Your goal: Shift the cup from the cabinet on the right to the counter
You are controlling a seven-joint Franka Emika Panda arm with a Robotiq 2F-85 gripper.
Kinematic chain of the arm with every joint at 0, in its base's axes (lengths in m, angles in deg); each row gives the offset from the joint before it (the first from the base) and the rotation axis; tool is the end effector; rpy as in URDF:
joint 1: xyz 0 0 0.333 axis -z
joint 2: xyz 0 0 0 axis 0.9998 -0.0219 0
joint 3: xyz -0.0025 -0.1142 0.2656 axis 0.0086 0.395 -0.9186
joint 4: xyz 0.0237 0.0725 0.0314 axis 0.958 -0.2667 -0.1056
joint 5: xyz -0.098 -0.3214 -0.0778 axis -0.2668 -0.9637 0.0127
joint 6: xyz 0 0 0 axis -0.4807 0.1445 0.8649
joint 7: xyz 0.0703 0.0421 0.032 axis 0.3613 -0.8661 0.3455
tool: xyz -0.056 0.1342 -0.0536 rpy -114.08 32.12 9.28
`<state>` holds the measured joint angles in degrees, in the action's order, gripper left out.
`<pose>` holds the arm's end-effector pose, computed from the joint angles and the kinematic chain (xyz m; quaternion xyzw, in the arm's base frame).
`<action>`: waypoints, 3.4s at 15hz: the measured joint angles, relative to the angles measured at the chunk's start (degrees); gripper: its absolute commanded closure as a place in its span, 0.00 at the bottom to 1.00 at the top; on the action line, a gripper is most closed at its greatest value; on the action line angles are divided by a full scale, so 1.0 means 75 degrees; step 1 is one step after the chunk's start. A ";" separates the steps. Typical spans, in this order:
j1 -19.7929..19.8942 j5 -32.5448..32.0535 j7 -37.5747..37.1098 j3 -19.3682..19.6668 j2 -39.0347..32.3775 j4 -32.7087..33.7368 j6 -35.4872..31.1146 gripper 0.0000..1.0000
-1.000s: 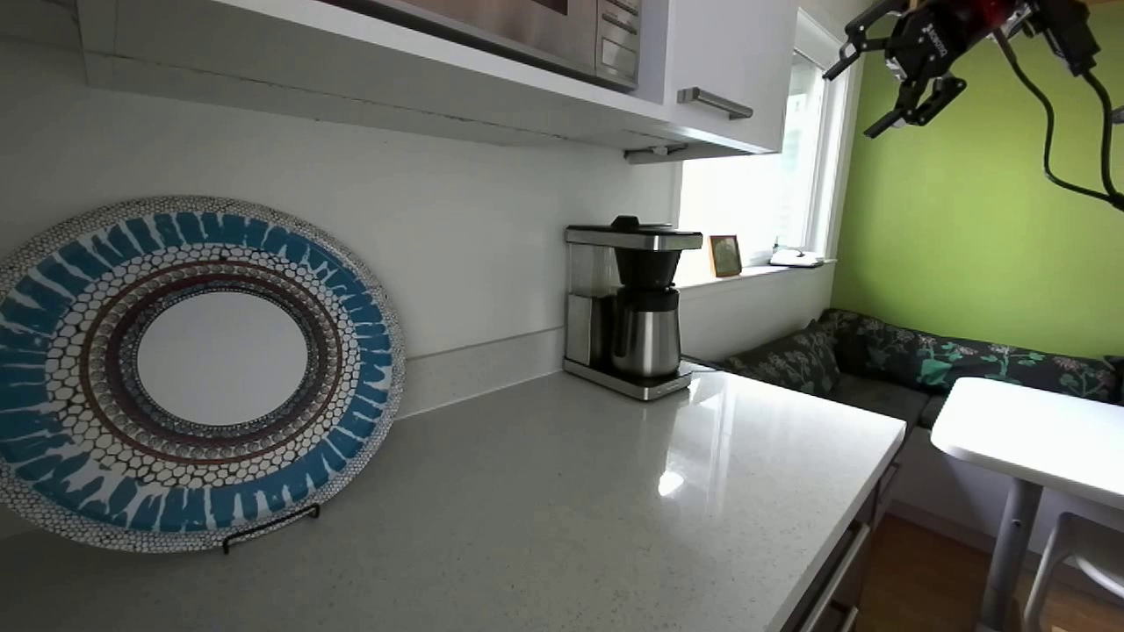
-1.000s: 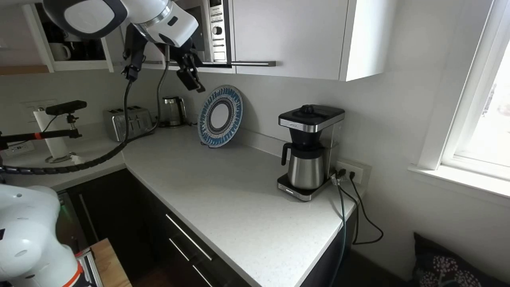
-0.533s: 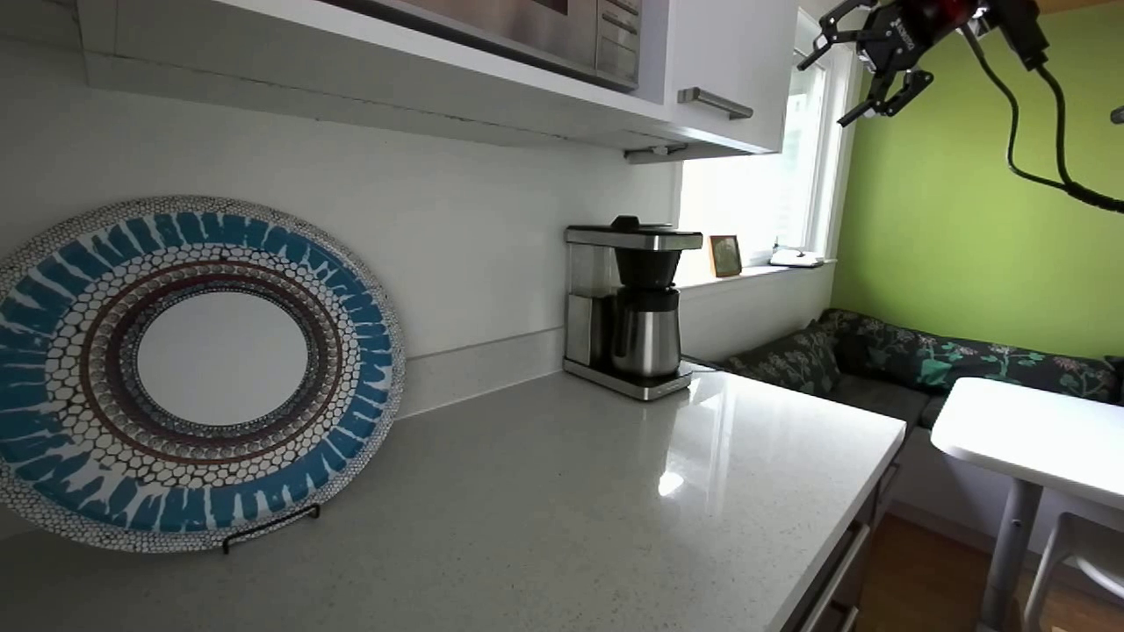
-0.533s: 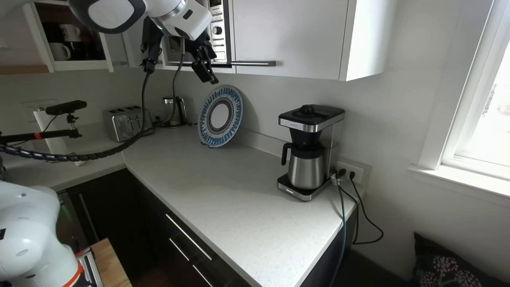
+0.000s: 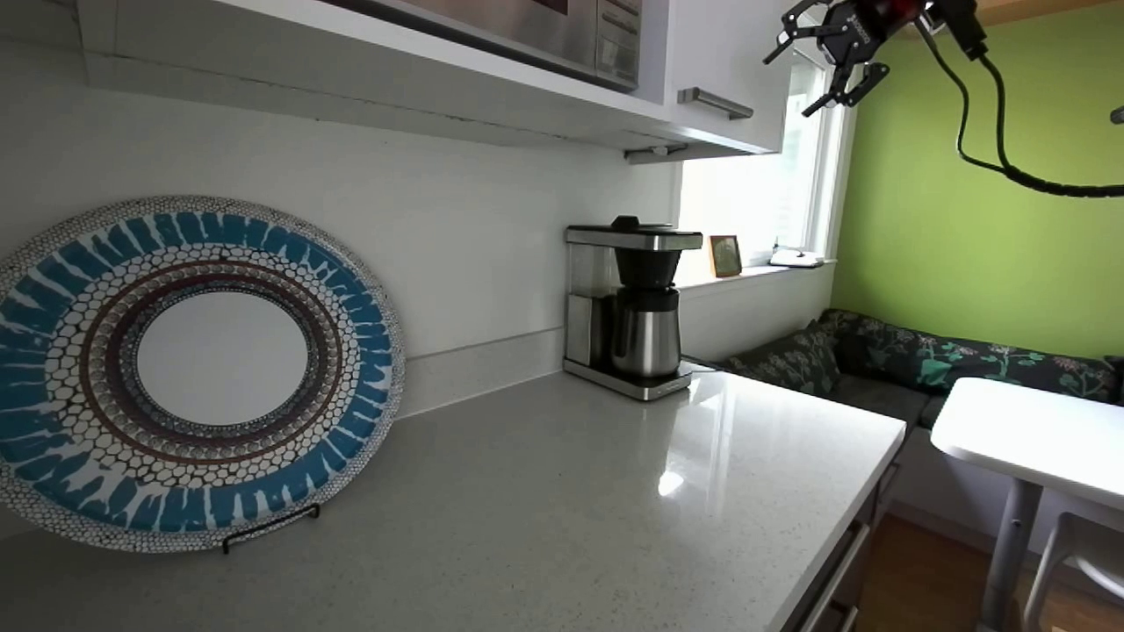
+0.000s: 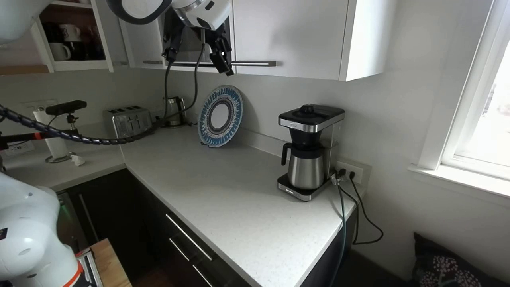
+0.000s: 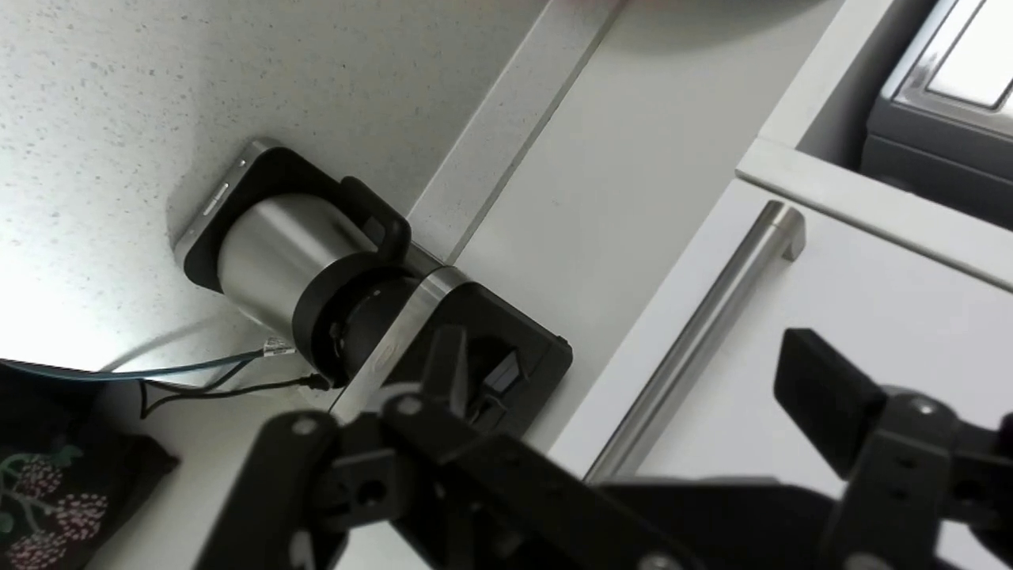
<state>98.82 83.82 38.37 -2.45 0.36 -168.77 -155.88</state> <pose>0.4085 -0.1460 0.7170 -0.8365 0.3579 -0.2961 0.2908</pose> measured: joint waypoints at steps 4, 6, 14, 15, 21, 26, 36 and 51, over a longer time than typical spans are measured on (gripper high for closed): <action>-0.0059 0.0004 -0.0210 -0.0006 -0.0550 0.0563 0.0180 0.00; -0.0059 0.0000 -0.0327 -0.0012 -0.0787 0.0785 0.0325 0.00; -0.0058 -0.0073 -0.0850 -0.0069 -0.1440 0.1515 0.0803 0.00; -0.0058 -0.0080 -0.0943 -0.0095 -0.1503 0.1583 0.0803 0.00; -0.0059 -0.0395 -0.1411 -0.0371 -0.1778 0.1818 0.0794 0.00; -0.0059 -0.0661 -0.1575 -0.0502 -0.1924 0.1969 0.0794 0.00; -0.0084 -0.0866 -0.1706 -0.0582 -0.2078 0.2230 0.0793 0.62; -0.0056 -0.0541 -0.1566 -0.0227 -0.1796 0.2349 0.1729 0.93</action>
<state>98.40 79.77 26.63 -4.15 -13.10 -151.16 -142.91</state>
